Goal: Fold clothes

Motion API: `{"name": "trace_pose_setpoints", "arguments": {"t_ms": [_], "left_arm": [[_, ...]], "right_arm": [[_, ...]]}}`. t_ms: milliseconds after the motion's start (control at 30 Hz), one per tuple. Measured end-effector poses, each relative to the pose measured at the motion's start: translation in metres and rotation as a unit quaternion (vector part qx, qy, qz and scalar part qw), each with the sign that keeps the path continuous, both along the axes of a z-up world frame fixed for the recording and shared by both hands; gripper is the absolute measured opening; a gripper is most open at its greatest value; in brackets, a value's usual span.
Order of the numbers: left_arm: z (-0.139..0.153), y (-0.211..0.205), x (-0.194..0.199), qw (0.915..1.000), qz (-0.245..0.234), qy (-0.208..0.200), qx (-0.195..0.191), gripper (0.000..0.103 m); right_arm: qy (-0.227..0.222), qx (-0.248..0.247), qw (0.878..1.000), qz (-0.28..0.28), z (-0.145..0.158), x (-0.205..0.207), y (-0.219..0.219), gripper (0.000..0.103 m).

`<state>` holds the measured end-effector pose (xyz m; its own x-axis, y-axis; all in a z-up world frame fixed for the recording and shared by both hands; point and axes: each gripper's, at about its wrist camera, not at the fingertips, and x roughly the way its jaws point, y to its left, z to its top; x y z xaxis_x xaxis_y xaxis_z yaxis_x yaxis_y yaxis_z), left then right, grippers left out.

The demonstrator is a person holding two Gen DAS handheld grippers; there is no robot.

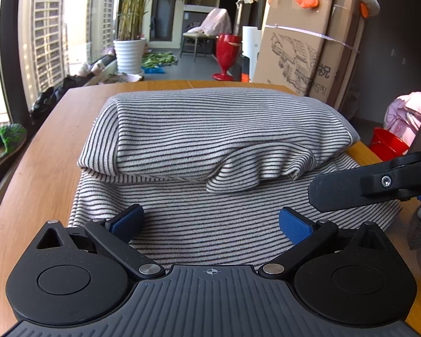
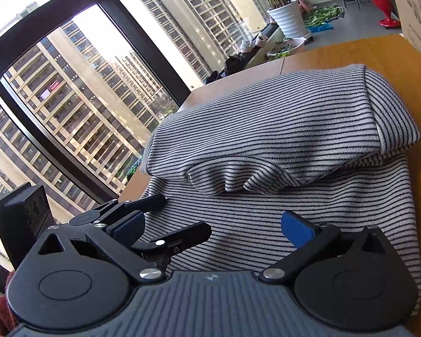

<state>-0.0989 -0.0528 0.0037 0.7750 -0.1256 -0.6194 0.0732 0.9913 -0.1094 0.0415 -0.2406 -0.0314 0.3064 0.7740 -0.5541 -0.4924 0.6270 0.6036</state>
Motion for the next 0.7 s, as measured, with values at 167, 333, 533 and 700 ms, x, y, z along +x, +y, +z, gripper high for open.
{"name": "trace_pose_setpoints", "arguments": {"t_ms": [167,333,533,700], "left_arm": [[0.0,0.004,-0.001,0.9999,-0.002,-0.002,-0.014,0.103],[0.0,0.007,-0.001,0.9998,-0.004,-0.003,-0.021,0.103],[0.003,0.016,0.005,0.9989,-0.029,0.004,-0.036,0.103],[0.017,0.034,0.03,0.9947,-0.031,0.006,-0.097,0.103]], "right_arm": [[0.06,0.019,0.998,0.019,0.01,0.031,0.018,0.103],[-0.111,0.005,0.993,-0.032,0.063,0.05,0.048,0.102],[-0.308,-0.039,0.946,-0.095,0.098,0.009,0.028,0.103],[-0.197,-0.058,0.975,-0.087,0.074,0.027,-0.011,0.103]]}}
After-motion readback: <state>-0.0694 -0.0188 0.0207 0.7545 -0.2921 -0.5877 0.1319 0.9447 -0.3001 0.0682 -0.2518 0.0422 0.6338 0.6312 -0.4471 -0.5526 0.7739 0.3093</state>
